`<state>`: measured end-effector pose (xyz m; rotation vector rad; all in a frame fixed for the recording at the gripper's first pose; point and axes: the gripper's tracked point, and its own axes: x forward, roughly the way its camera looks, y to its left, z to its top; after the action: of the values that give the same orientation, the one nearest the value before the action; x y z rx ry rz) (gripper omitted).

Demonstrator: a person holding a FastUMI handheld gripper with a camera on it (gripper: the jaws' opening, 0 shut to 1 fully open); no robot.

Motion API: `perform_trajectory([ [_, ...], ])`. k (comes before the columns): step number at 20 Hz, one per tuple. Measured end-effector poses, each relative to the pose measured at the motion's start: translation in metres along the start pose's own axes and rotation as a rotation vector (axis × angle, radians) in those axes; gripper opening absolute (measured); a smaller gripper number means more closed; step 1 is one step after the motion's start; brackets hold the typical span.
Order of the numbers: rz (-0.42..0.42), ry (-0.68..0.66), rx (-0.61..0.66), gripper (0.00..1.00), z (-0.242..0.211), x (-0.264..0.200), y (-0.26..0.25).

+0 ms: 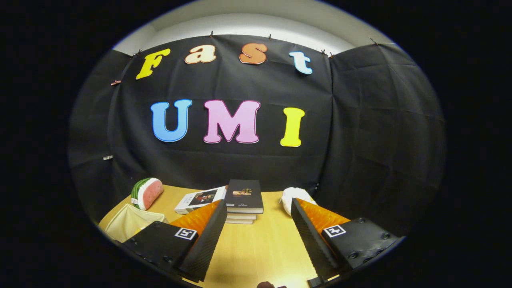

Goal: Open the storage box then place both shoes into the box .Put the left shoe in first, then the right shoe, with the right side of both shoes facing outward in a uniform manner.

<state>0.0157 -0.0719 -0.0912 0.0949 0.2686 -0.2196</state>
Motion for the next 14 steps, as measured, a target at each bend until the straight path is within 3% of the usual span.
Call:
perform_trajectory([
  [14, -0.004, 0.026, 0.025, 0.99, -0.012, 0.018, -0.007],
])
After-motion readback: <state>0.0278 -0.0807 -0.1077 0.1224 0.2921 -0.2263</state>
